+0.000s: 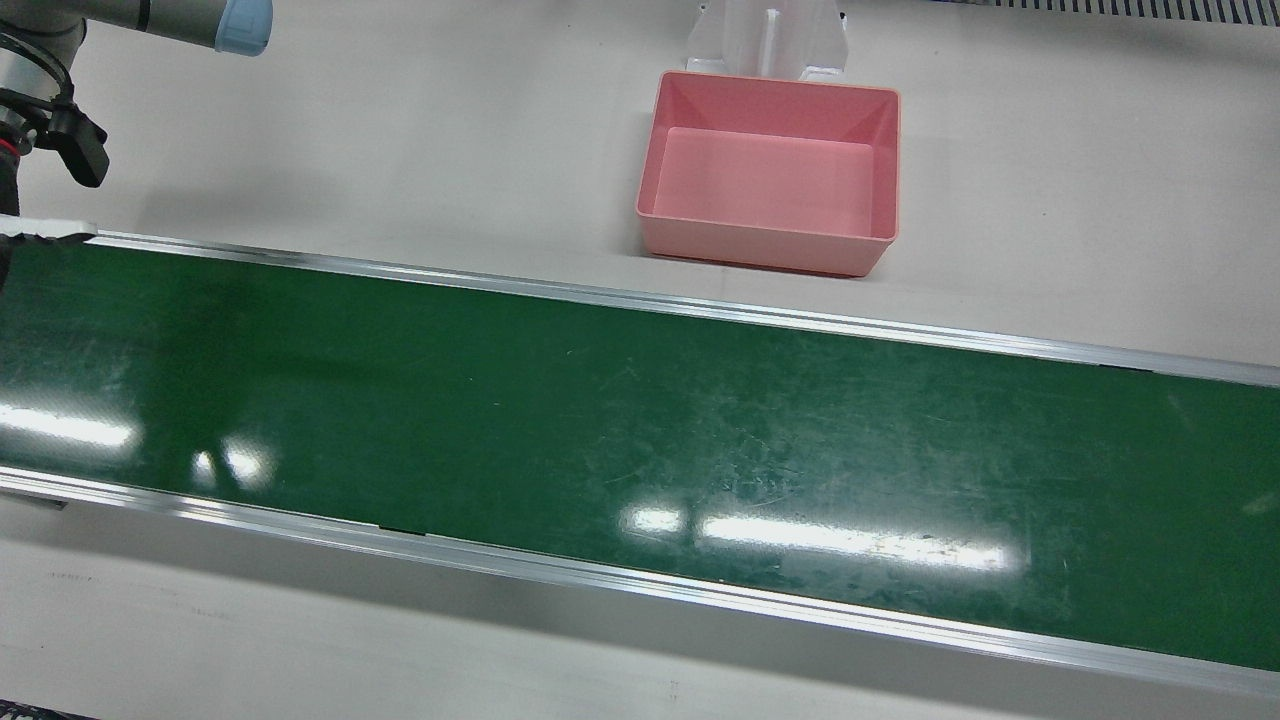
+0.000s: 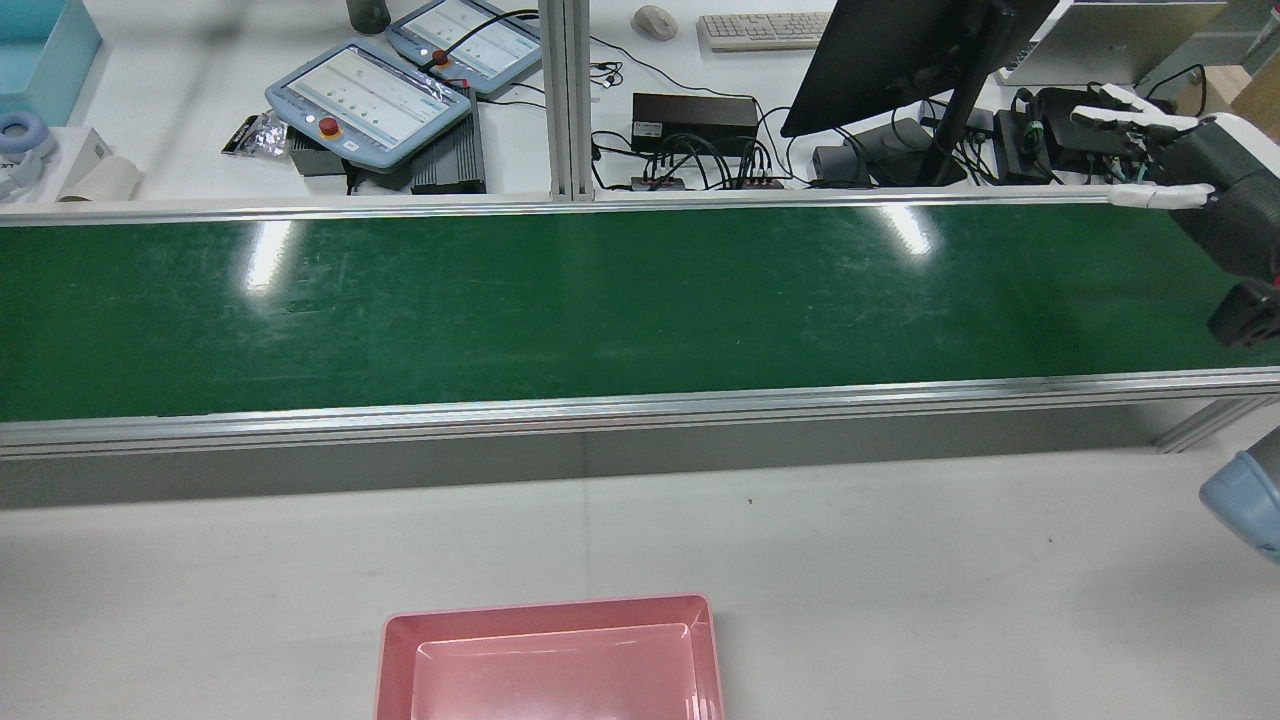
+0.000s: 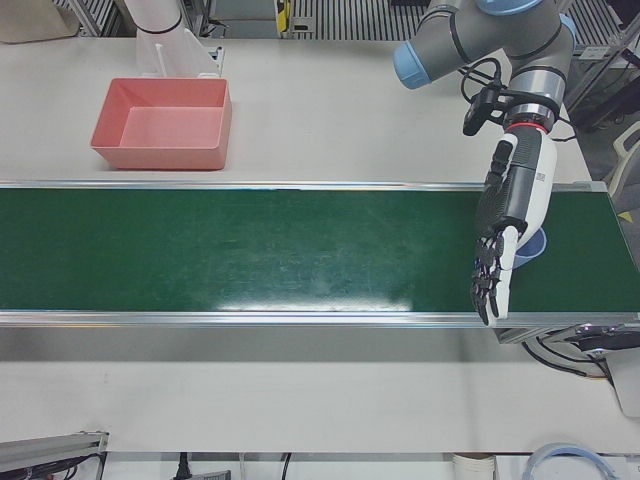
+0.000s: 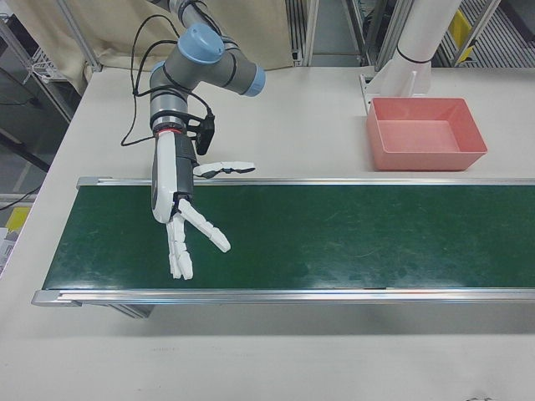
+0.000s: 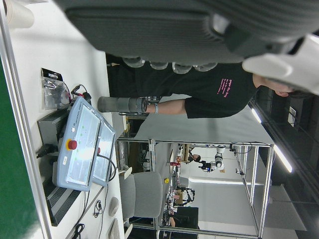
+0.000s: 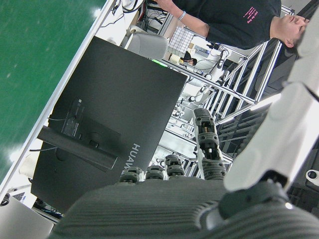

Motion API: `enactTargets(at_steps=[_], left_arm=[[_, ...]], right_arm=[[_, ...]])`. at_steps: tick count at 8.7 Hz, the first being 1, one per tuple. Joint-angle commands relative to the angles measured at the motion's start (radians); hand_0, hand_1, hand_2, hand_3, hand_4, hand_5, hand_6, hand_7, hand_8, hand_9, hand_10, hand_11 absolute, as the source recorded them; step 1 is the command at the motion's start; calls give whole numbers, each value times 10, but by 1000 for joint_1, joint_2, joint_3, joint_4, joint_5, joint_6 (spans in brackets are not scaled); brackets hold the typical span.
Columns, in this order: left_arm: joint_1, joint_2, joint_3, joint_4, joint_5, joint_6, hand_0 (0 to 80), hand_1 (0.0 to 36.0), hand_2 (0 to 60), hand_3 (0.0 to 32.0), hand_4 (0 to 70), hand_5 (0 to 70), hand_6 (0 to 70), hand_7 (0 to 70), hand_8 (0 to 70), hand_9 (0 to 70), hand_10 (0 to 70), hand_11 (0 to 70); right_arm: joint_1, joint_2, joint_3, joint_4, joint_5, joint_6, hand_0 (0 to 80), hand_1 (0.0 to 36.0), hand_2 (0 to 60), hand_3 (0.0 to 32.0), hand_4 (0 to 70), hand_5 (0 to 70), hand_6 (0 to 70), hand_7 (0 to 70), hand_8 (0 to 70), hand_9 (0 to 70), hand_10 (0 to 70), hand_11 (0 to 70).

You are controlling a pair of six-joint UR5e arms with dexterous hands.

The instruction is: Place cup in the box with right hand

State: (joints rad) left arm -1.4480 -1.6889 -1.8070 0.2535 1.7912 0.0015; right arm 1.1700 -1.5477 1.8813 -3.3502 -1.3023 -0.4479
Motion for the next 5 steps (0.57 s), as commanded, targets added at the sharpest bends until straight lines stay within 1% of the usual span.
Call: enactTargets(at_steps=[1, 2, 3, 4, 5], left_arm=[[1, 0, 0, 0, -1, 0, 0, 0, 0, 0, 0, 0, 0, 0, 0, 0, 0, 0], [0, 0, 0, 0, -1, 0, 0, 0, 0, 0, 0, 0, 0, 0, 0, 0, 0, 0], [0, 0, 0, 0, -1, 0, 0, 0, 0, 0, 0, 0, 0, 0, 0, 0, 0, 0], [0, 0, 0, 0, 0, 0, 0, 0, 0, 0, 0, 0, 0, 0, 0, 0, 0, 0], [0, 0, 0, 0, -1, 0, 0, 0, 0, 0, 0, 0, 0, 0, 0, 0, 0, 0]], right_arm=[[0, -2, -1, 0, 0, 0, 404, 80, 143, 0, 120, 27, 39, 111, 16, 56, 27, 50], [0, -2, -1, 0, 0, 0, 417, 72, 109, 0, 128, 28, 39, 110, 15, 55, 27, 49], [0, -2, -1, 0, -2, 0, 429, 72, 91, 0, 124, 28, 38, 106, 15, 54, 26, 49], [-1, 0, -1, 2, -2, -2, 447, 82, 67, 0, 104, 34, 37, 92, 16, 51, 26, 50], [2, -8, -1, 24, -2, -6, 441, 98, 118, 0, 52, 37, 32, 66, 16, 46, 24, 49]])
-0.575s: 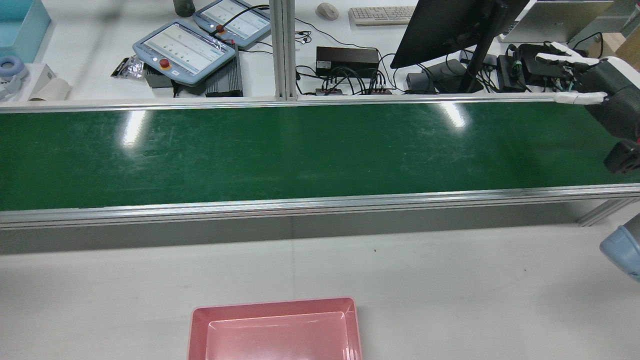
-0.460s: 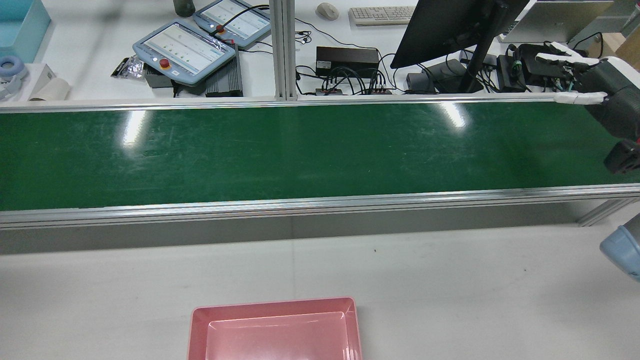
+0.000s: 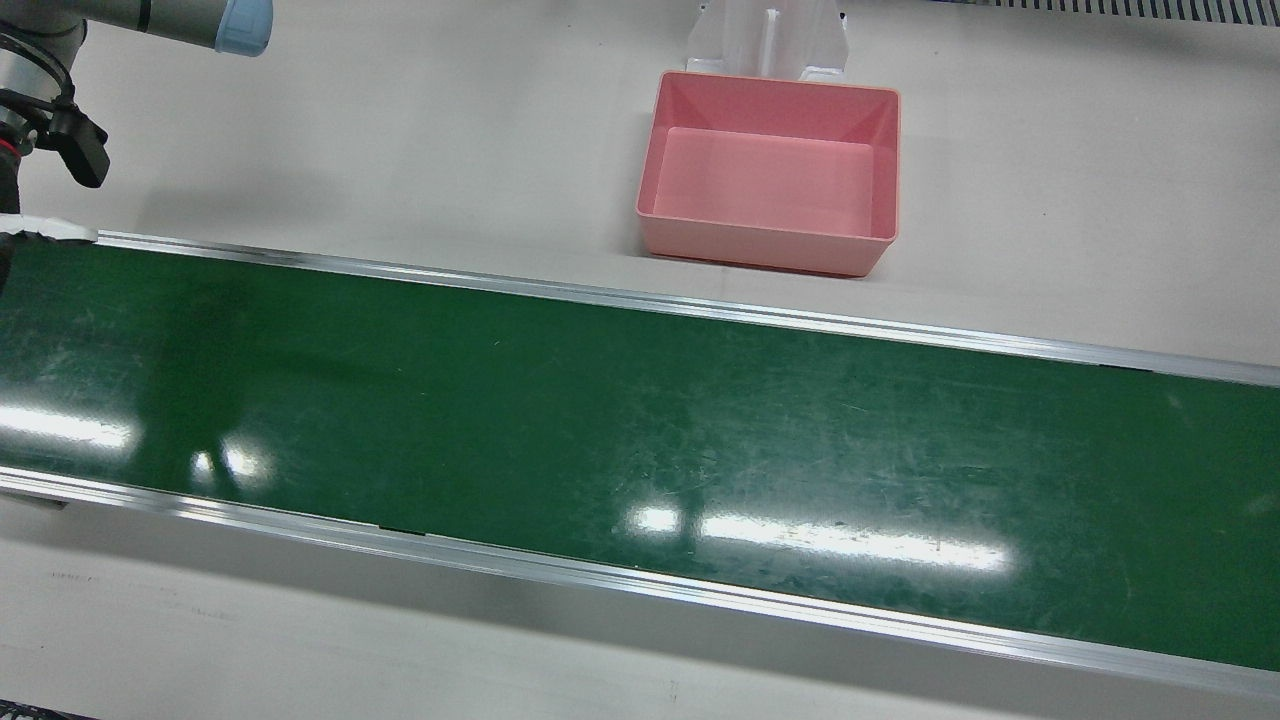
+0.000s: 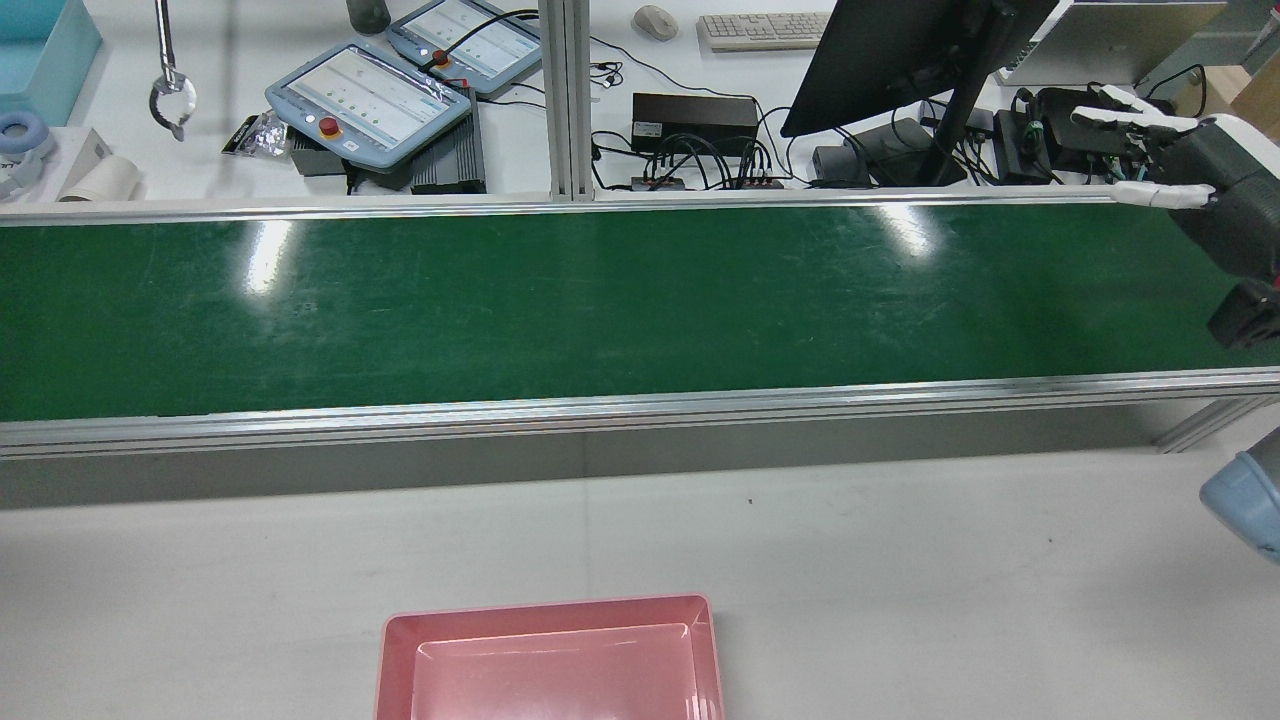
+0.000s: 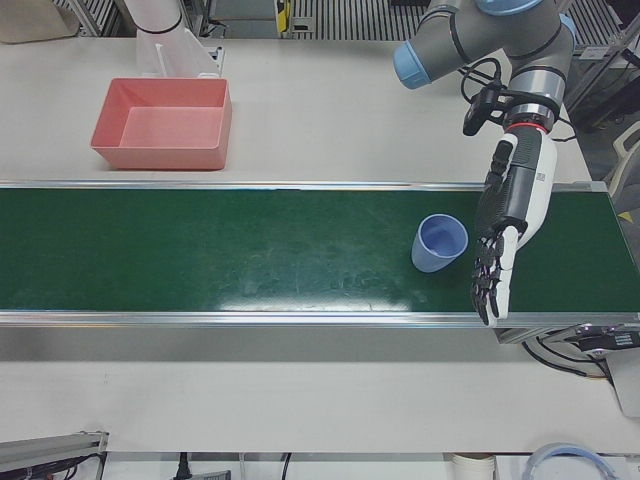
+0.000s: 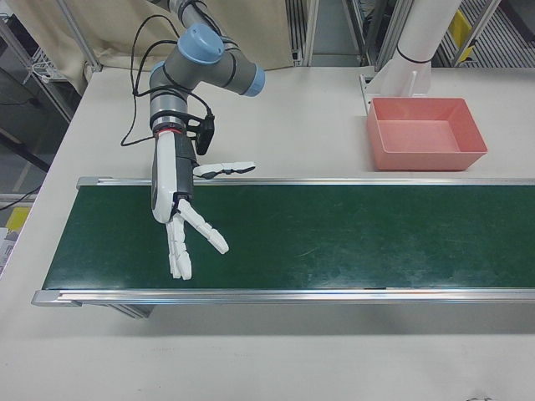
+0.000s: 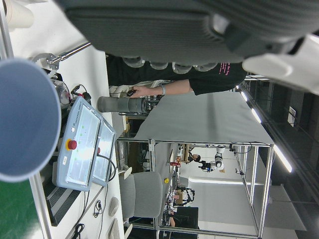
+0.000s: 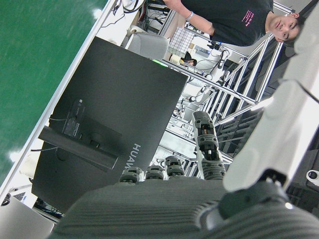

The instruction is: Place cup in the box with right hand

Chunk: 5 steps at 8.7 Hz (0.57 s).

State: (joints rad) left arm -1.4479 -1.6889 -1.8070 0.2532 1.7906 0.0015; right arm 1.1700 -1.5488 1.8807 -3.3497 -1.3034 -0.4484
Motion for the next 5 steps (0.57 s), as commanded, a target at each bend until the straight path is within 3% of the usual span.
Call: enactTargets(at_steps=[1, 2, 3, 4, 5], left_arm=[[1, 0, 0, 0, 0, 0, 0, 0, 0, 0, 0, 0, 0, 0, 0, 0, 0, 0], [0, 0, 0, 0, 0, 0, 0, 0, 0, 0, 0, 0, 0, 0, 0, 0, 0, 0], [0, 0, 0, 0, 1, 0, 0, 0, 0, 0, 0, 0, 0, 0, 0, 0, 0, 0], [0, 0, 0, 0, 1, 0, 0, 0, 0, 0, 0, 0, 0, 0, 0, 0, 0, 0], [0, 0, 0, 0, 0, 0, 0, 0, 0, 0, 0, 0, 0, 0, 0, 0, 0, 0]], right_arm=[[-1, -52, -18, 124, -1, -7, 424, 80, 113, 0, 54, 30, 31, 68, 11, 41, 19, 39], [0, -54, -67, 171, -2, -1, 442, 37, 0, 0, 109, 25, 29, 86, 7, 37, 14, 30], [2, -56, -77, 173, -2, 0, 406, 88, 156, 0, 50, 28, 28, 82, 7, 38, 15, 34], [0, -54, -75, 173, -4, 0, 448, 57, 32, 0, 104, 28, 31, 90, 8, 40, 14, 31], [2, -54, -74, 171, -5, -1, 449, 59, 32, 0, 114, 28, 32, 100, 8, 42, 11, 27]])
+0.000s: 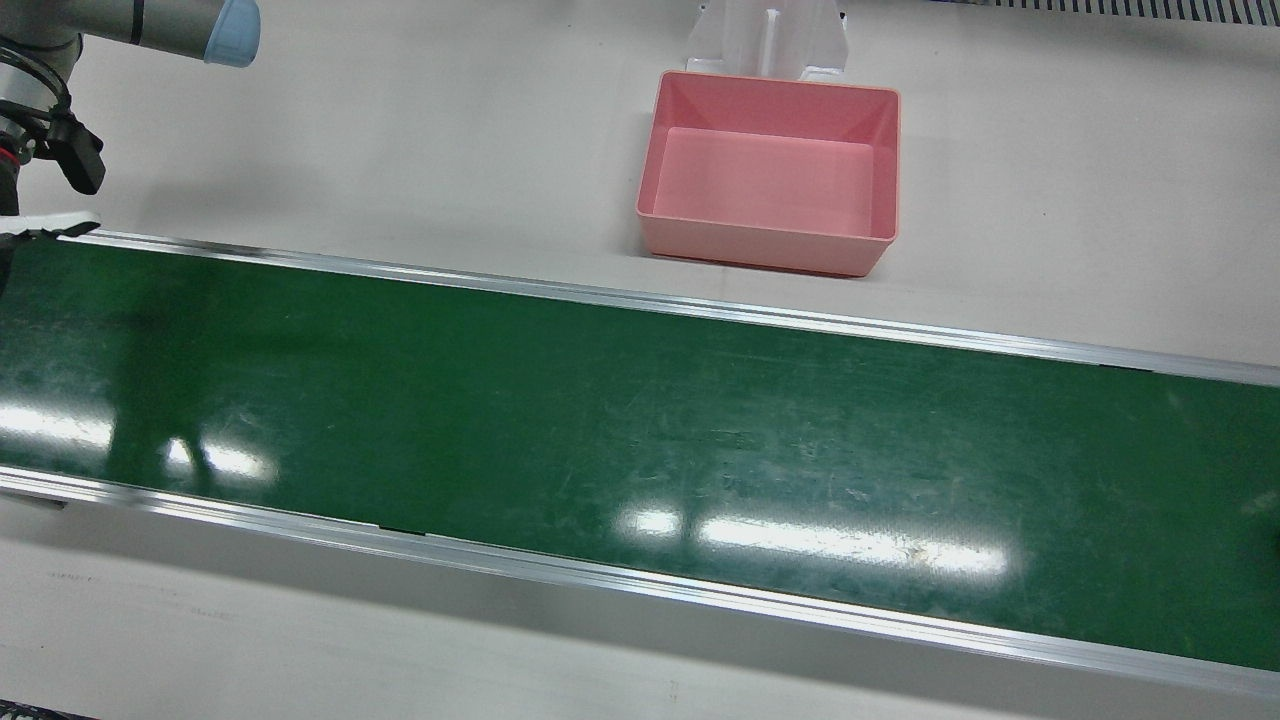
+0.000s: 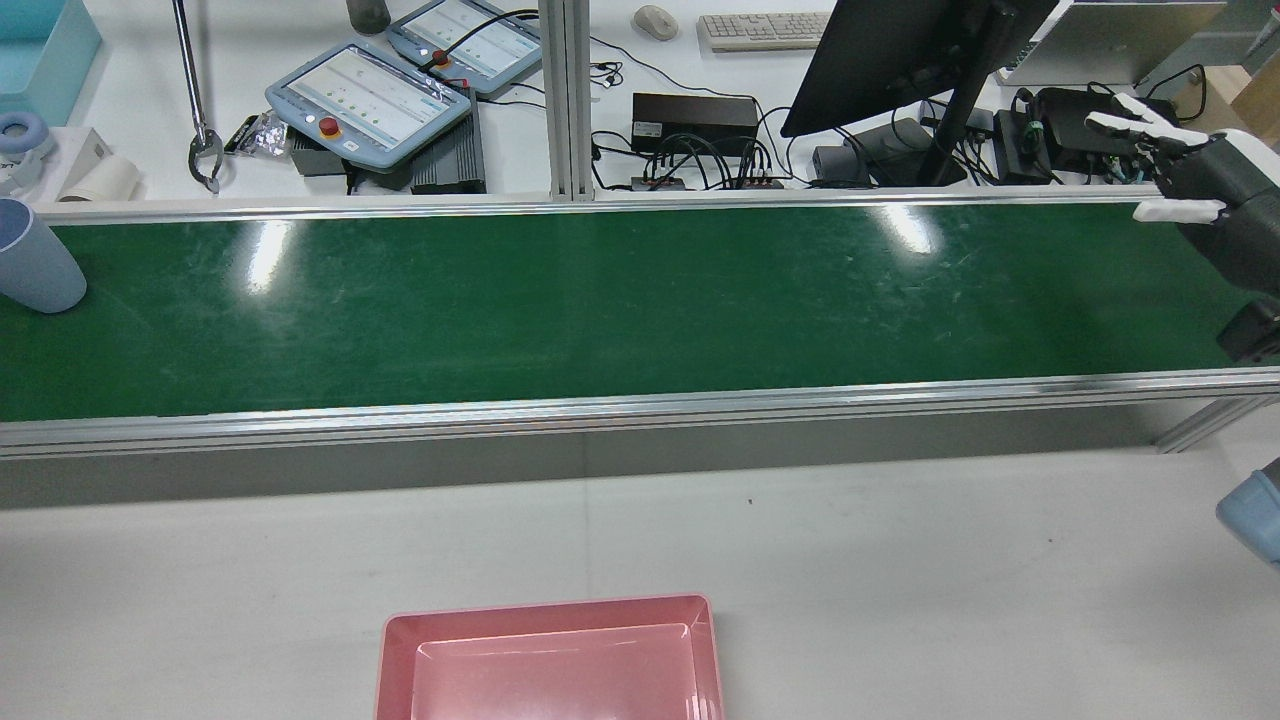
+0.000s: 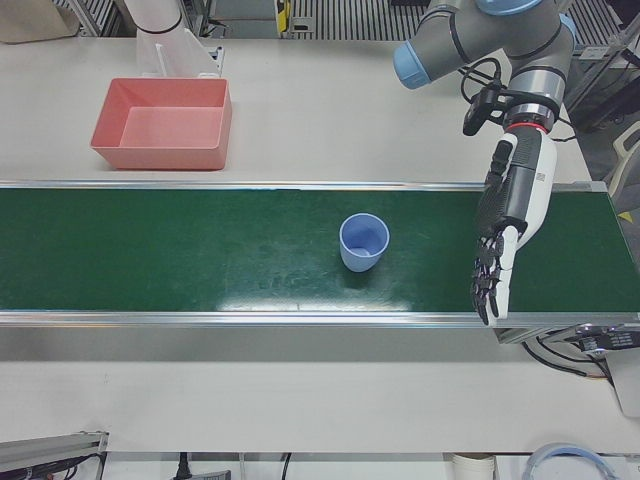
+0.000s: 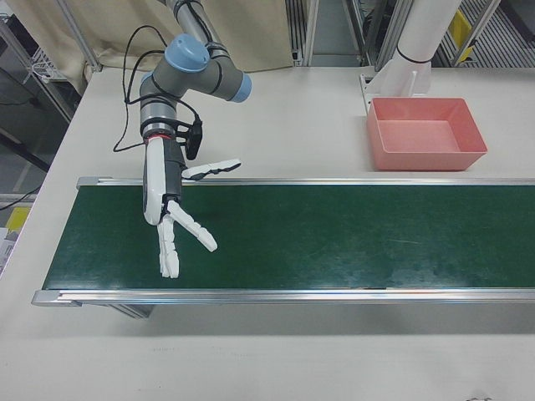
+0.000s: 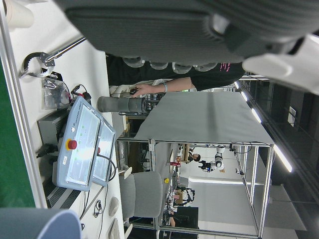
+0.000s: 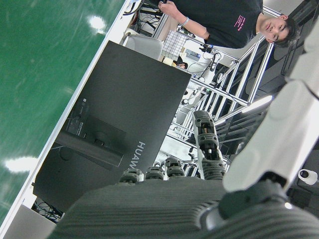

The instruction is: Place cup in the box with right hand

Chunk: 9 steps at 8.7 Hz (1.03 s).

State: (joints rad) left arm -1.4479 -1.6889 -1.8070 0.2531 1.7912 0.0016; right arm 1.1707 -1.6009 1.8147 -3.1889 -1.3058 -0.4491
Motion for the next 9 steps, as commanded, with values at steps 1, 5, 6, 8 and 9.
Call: enactTargets(at_steps=[1, 5, 6, 8, 9], left_arm=[[0, 0, 0, 2, 1, 0, 0, 0, 0, 0, 0, 0, 0, 0, 0, 0, 0, 0], [1, 0, 0, 0, 1, 0, 0, 0, 0, 0, 0, 0, 0, 0, 0, 0, 0, 0], [1, 0, 0, 0, 1, 0, 0, 0, 0, 0, 0, 0, 0, 0, 0, 0, 0, 0], [1, 0, 2, 0, 1, 0, 0, 0, 0, 0, 0, 0, 0, 0, 0, 0, 0, 0], [0, 0, 2, 0, 1, 0, 0, 0, 0, 0, 0, 0, 0, 0, 0, 0, 0, 0]], right_arm=[[3, -1, -8, 9, -18, -2, 441, 71, 67, 0, 108, 27, 33, 111, 7, 43, 8, 23], [7, 74, -12, -46, -76, -25, 463, 64, 0, 0, 141, 29, 34, 143, 5, 46, 2, 15], [6, 78, -14, -45, -76, -26, 458, 74, 31, 22, 100, 30, 28, 129, 4, 42, 2, 15], [3, 107, -66, -46, -78, -26, 455, 68, 31, 20, 92, 31, 28, 119, 7, 44, 8, 24], [10, 120, -69, -49, -82, -25, 460, 58, 0, 24, 105, 30, 28, 122, 7, 44, 10, 27]])
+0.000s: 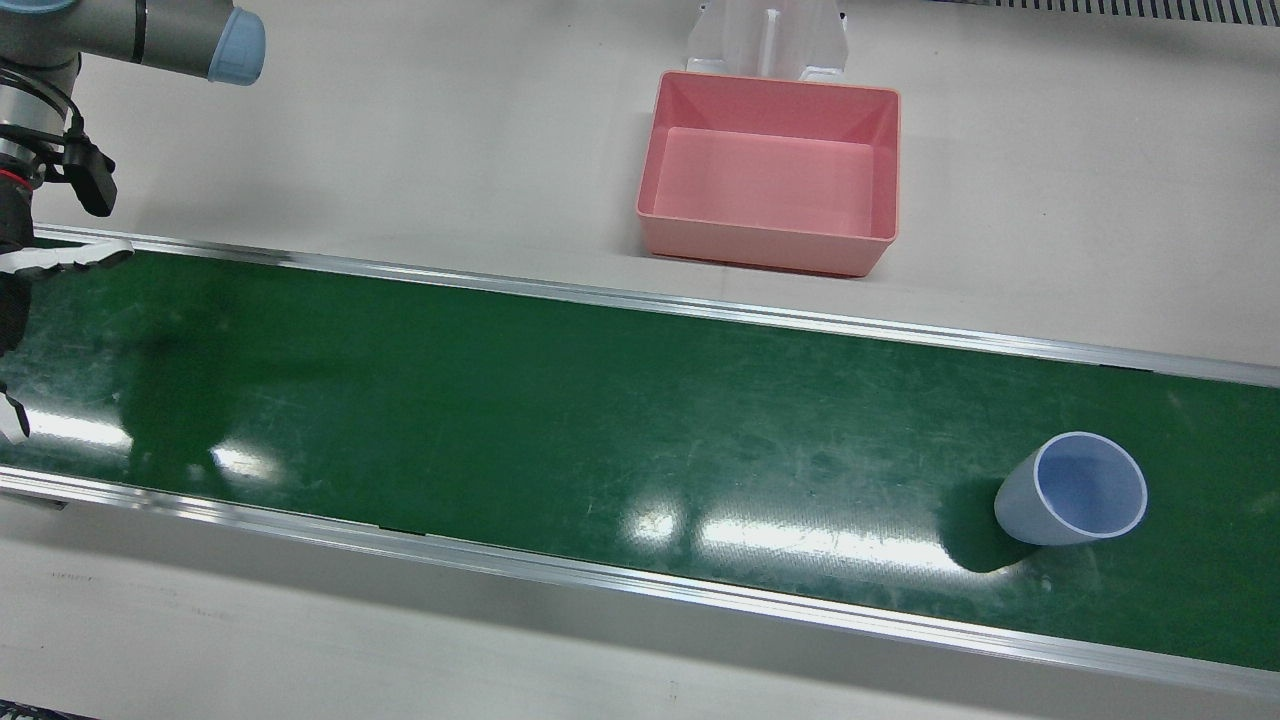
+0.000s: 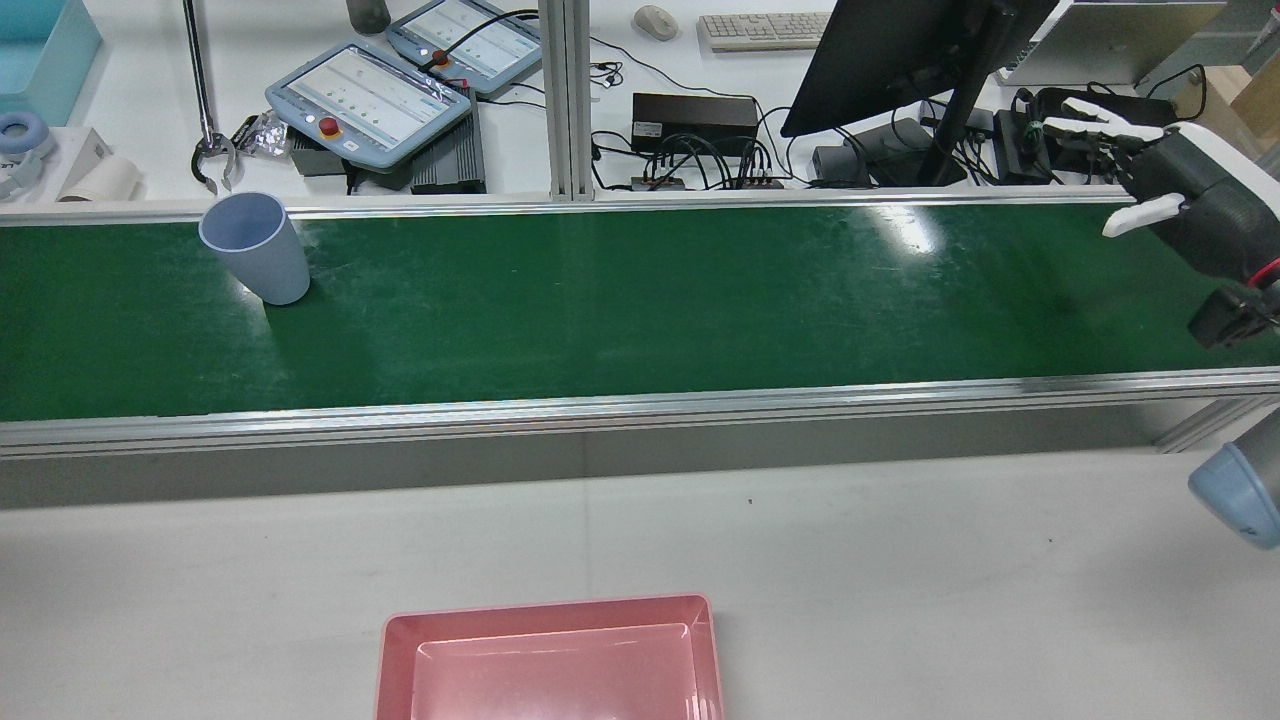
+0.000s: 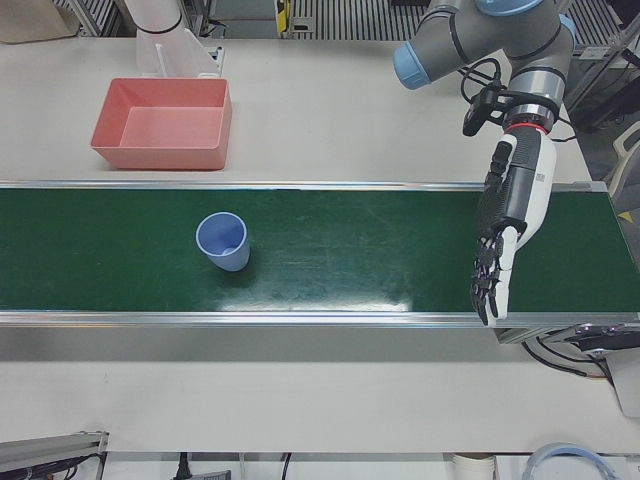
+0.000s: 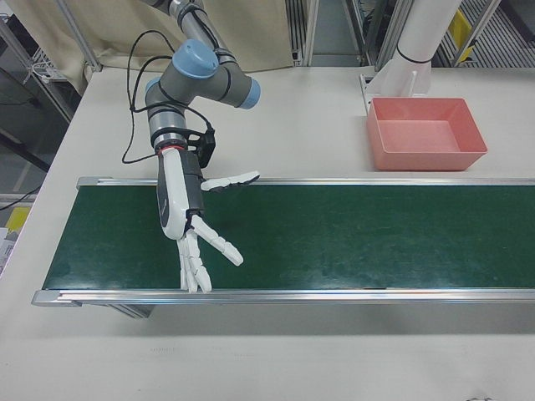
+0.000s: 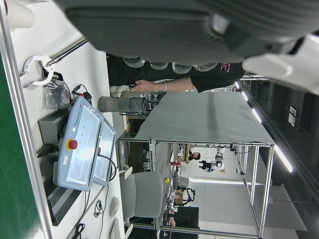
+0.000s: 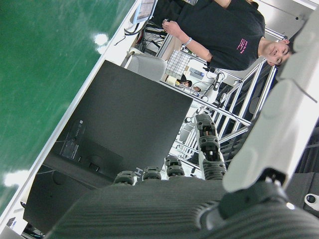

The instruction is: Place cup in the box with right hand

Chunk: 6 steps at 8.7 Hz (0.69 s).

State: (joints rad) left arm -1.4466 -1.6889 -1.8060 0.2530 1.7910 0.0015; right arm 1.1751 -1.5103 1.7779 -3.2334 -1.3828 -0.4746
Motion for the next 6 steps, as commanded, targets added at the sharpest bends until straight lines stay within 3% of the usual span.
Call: enactTargets(at_steps=[1, 2, 4, 5, 6], left_arm=[[-1, 0, 2, 0, -1, 0, 0, 0, 0, 0, 0, 0, 0, 0, 0, 0, 0, 0], [-1, 0, 2, -1, 1, 0, 0, 0, 0, 0, 0, 0, 0, 0, 0, 0, 0, 0], [-1, 5, -3, -1, 1, 0, 0, 0, 0, 0, 0, 0, 0, 0, 0, 0, 0, 0], [-1, 5, -1, -1, 1, 0, 0, 0, 0, 0, 0, 0, 0, 0, 0, 0, 0, 0], [-1, 5, 0, -3, 1, 0, 0, 0, 0, 0, 0, 0, 0, 0, 0, 0, 0, 0]], right_arm=[[36, 57, -32, -5, 2, 5, 412, 44, 35, 2, 118, 21, 29, 127, 6, 46, 14, 30], [46, 71, -32, -14, 7, 7, 382, 43, 70, 0, 147, 16, 33, 148, 4, 47, 15, 29], [89, 61, -20, -55, 4, 30, 361, 37, 79, 0, 155, 13, 32, 149, 1, 44, 13, 25], [116, 56, -12, -57, -4, 31, 325, 56, 151, 0, 134, 13, 32, 150, 0, 41, 11, 22], [130, 33, -11, -54, -7, 31, 380, 27, 38, 0, 170, 13, 32, 148, 0, 42, 12, 24]])
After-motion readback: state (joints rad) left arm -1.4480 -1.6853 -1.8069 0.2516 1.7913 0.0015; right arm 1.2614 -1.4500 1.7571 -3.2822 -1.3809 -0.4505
